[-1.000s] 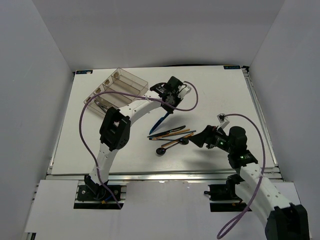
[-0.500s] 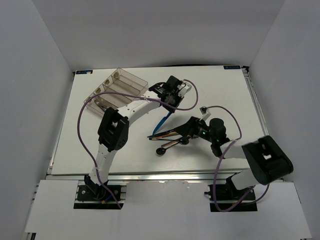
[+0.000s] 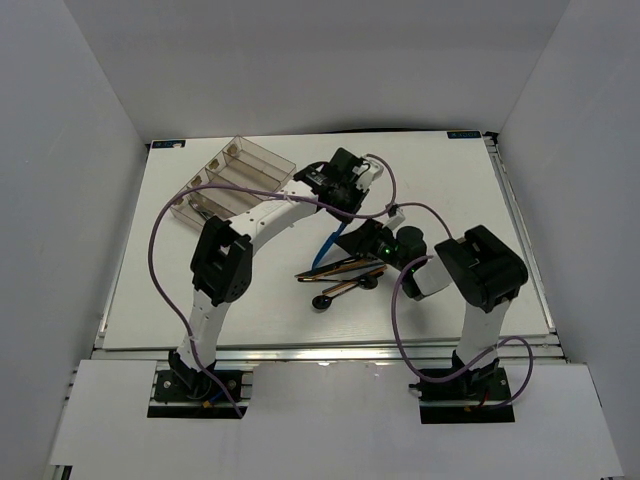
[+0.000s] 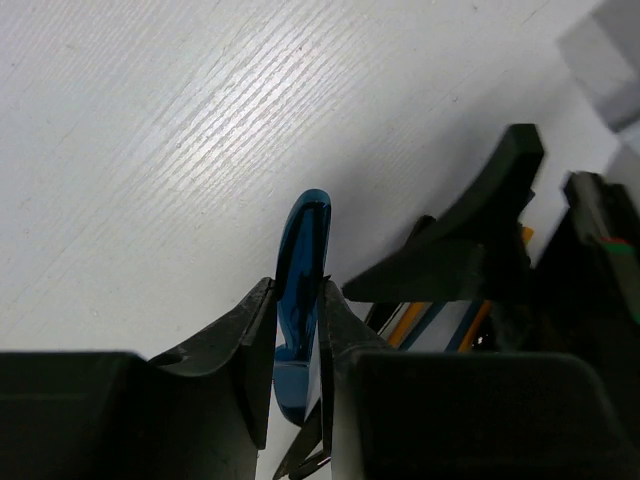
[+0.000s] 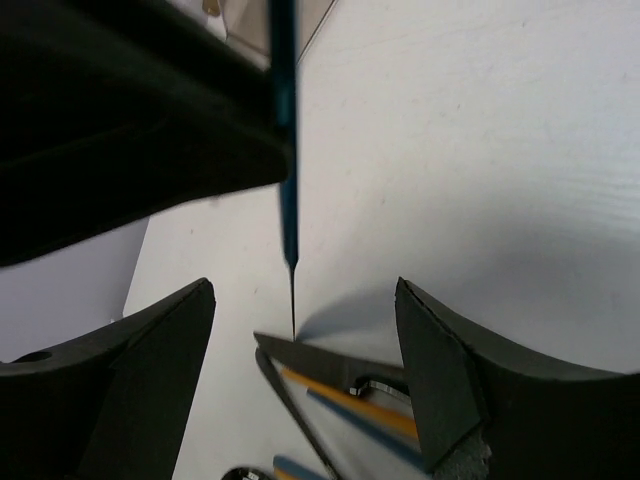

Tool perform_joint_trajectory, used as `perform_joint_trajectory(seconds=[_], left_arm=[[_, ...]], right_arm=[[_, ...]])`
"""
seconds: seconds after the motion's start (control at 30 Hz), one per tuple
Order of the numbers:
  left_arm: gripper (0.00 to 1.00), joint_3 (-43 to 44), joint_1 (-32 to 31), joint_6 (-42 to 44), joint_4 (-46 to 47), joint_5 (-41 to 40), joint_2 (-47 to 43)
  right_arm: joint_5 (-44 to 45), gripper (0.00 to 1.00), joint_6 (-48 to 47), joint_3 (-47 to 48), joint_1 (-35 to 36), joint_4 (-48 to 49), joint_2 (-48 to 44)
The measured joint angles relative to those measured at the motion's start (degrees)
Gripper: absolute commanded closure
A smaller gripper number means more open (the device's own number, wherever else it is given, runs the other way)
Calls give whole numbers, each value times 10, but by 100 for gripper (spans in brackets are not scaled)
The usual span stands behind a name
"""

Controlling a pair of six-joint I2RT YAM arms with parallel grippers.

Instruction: Sort the eating utensils into containers

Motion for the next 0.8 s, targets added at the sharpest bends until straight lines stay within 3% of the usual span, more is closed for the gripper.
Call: perform_joint_trajectory(seconds=[0.13, 0.23, 0.27, 0.33, 0.37, 0.47, 0.6, 0.63, 0.67, 0.77, 0.8], left_arm=[[100, -1, 0, -8, 6, 11, -11], [100, -4, 0, -15, 14, 14, -17], [100, -4, 2, -16, 18, 13, -19], [100, -9, 7, -20, 25, 14, -24], [100, -10, 8, -22, 26, 13, -25], [100, -10, 10, -25, 25, 12, -26], [96, -10, 9, -35, 24, 10, -26], [87, -10, 9, -40, 24, 9, -26], [68, -10, 8, -45, 23, 9, -27], [41, -12, 2, -64, 28, -1, -36], [2, -16, 0, -71, 39, -4, -46]], right_arm=[[8, 28, 11, 43, 0, 10, 40], [5, 38, 13, 74, 0, 13, 52], [4, 52, 13, 82, 1, 14, 54], [1, 68, 10, 98, 3, 16, 61], [-2, 81, 12, 106, 3, 18, 64], [-2, 98, 16, 113, 3, 23, 75], [-3, 100, 23, 106, 3, 33, 75], [-3, 100, 23, 102, 3, 33, 71], [-3, 100, 24, 96, 3, 31, 66], [-11, 100, 28, 77, 2, 22, 38], [-21, 100, 30, 72, 2, 19, 23]])
